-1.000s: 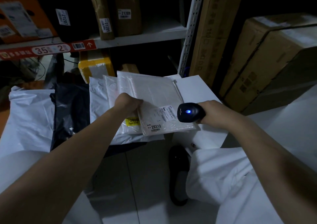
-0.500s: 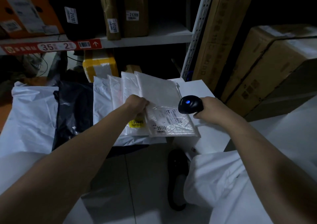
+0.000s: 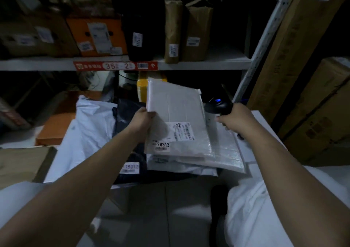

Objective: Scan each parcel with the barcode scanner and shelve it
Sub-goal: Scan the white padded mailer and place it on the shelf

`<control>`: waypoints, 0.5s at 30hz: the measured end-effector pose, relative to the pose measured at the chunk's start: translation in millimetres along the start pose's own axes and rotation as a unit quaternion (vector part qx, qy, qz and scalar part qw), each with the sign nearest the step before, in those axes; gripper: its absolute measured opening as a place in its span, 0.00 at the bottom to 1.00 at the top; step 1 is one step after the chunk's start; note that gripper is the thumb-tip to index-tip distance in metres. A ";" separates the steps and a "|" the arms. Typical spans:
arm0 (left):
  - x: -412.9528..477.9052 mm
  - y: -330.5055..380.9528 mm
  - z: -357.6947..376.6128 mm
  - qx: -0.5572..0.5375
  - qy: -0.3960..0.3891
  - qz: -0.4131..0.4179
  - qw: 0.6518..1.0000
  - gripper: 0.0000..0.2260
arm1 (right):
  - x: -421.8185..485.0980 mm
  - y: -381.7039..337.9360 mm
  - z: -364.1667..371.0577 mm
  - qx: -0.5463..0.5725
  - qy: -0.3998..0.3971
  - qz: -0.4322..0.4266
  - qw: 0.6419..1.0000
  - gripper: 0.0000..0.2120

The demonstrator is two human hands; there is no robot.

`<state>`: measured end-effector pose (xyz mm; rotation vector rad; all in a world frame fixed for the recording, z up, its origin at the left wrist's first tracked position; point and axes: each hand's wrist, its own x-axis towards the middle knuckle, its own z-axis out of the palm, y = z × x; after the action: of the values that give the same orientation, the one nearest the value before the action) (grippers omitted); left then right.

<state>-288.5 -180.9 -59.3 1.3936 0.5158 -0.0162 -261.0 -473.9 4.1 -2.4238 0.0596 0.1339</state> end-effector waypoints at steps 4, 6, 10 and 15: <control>-4.6 36.0 -55.7 -0.027 0.040 0.039 0.998 0.12 | 9.5 -32.9 29.0 0.069 0.023 -0.016 0.997 0.09; -9.1 50.0 -78.1 -0.038 0.043 0.051 0.997 0.09 | 12.2 -46.1 42.6 0.101 0.035 -0.017 0.994 0.15; -21.9 70.7 -125.0 -0.066 0.053 0.057 0.995 0.08 | 9.0 -78.9 72.9 0.249 -0.011 -0.017 0.968 0.13; -38.6 84.4 -171.3 -0.109 0.042 0.050 0.992 0.11 | -9.2 -116.8 107.4 0.421 -0.070 -0.022 0.904 0.10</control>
<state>-354.4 -14.9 18.4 1.2072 0.5015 0.1762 -269.6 -315.2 0.5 -1.5417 -0.0055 0.2112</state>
